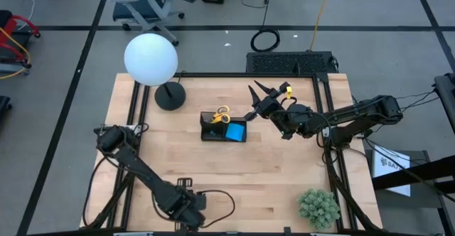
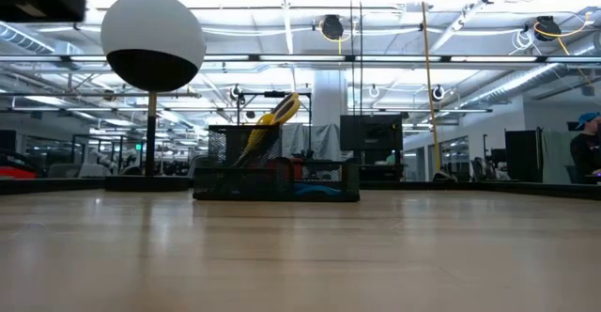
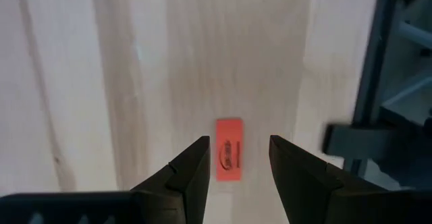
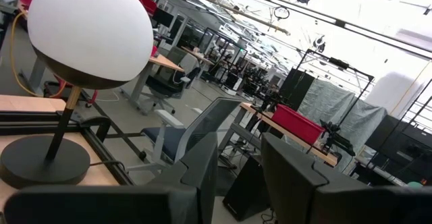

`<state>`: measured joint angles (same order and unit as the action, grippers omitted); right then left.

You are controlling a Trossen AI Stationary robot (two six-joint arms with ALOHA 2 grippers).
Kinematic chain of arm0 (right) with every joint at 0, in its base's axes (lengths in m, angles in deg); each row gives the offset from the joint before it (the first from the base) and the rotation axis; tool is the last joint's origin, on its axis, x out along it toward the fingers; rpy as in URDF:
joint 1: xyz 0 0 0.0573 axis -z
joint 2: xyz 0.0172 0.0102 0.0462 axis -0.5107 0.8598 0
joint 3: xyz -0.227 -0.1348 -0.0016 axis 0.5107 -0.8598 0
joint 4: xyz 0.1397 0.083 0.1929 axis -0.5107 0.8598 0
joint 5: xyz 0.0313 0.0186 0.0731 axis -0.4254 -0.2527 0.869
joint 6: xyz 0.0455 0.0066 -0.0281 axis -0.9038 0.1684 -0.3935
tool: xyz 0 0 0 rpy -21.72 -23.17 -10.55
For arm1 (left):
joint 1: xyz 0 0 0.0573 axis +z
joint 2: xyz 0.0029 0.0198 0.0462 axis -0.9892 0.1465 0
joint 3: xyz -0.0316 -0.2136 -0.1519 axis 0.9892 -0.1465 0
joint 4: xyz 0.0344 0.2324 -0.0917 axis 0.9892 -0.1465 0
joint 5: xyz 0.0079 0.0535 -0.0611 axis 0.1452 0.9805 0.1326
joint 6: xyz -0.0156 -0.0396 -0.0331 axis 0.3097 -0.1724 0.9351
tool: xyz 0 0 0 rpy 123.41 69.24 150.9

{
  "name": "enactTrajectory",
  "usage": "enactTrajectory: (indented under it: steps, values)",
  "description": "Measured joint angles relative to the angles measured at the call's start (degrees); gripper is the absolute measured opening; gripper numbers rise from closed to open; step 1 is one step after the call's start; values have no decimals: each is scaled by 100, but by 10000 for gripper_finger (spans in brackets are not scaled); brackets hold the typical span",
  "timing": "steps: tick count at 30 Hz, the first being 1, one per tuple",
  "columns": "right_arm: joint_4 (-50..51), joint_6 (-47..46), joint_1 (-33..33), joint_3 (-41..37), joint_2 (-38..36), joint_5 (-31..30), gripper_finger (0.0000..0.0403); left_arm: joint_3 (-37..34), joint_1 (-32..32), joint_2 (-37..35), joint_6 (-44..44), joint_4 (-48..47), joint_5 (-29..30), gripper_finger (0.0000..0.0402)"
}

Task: Pick and place office supplies into organizer
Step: Put the orange eraser into the black mesh desk organizer

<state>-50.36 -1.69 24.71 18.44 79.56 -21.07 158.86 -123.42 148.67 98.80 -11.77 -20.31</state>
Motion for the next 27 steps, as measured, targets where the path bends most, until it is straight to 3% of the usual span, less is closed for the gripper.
enactTrajectory:
  steps: [10, 27]
  values:
    - [-2, 0, 0, 0, 0, 0, 105, -43, -92, 0, 89, 96, 107, 159]
    - [-1, 0, 0, 0, 0, 0, 105, -1254, -33, -16, 413, 750, -466, 159]
